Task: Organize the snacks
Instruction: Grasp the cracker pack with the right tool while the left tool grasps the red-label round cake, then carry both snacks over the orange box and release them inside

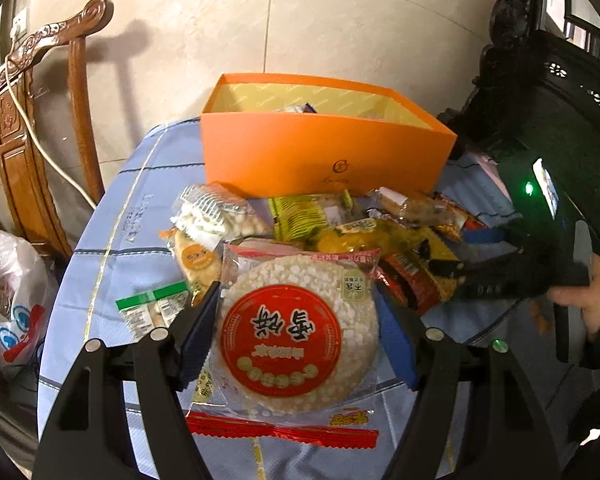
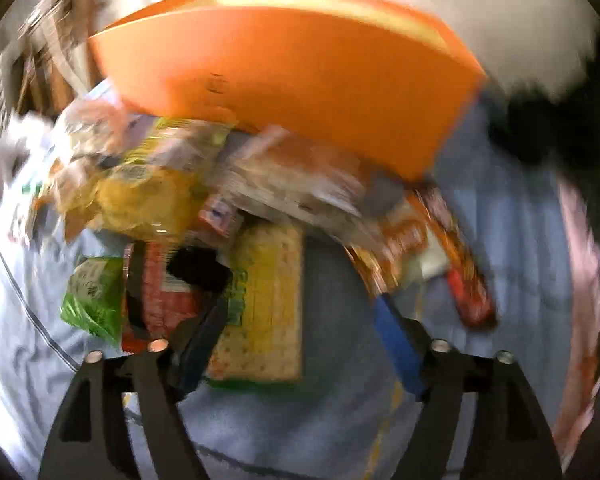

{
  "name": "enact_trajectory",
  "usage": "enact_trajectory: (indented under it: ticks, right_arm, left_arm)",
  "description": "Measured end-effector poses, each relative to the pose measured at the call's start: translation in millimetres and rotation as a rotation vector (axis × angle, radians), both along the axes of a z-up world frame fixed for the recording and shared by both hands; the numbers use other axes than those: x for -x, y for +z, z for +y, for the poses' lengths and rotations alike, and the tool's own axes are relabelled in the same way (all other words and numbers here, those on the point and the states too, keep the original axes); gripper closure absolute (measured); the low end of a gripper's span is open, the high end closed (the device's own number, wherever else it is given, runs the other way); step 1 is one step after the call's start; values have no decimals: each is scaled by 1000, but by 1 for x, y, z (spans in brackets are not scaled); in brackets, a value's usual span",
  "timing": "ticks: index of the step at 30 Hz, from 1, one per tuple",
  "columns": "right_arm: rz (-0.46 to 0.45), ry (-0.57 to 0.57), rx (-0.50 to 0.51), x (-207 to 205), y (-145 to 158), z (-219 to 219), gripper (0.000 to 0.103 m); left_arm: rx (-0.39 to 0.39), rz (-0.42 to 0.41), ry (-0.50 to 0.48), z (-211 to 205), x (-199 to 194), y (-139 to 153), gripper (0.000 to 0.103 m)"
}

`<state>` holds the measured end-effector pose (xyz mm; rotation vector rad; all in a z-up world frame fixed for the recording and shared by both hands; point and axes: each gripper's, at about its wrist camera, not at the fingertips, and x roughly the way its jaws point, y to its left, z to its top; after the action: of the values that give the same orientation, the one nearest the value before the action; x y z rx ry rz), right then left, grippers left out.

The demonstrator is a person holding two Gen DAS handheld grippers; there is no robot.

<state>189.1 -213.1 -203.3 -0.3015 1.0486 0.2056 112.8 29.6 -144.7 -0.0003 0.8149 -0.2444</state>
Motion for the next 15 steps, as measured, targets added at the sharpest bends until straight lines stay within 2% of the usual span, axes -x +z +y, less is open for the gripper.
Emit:
enact_trajectory:
  ticks: [1, 2, 3, 5, 6, 9, 12, 15]
  right_arm:
    - [-3, 4, 17, 0, -2, 5, 20]
    - [66, 6, 47, -2, -13, 11, 44]
    - [64, 28, 30, 0, -14, 15, 57]
    - [32, 84, 107, 11, -14, 27, 57]
    - [21, 92, 99, 16, -11, 28, 57]
    - [1, 37, 14, 24, 10, 16, 57]
    - [-27, 11, -85, 36, 46, 1, 57]
    - [-96, 15, -123, 30, 91, 0, 57]
  left_arm:
    - [0, 0, 3, 1, 0, 0, 32]
    - [0, 1, 5, 1, 0, -1, 32]
    - [-2, 2, 7, 1, -1, -1, 32]
    - [2, 0, 12, 1, -1, 0, 32]
    - [4, -1, 12, 1, -1, 2, 32]
    - [9, -14, 13, 1, -3, 9, 32]
    - [24, -38, 3, -1, -8, 23, 32]
    - [26, -85, -27, -12, -27, 48, 32]
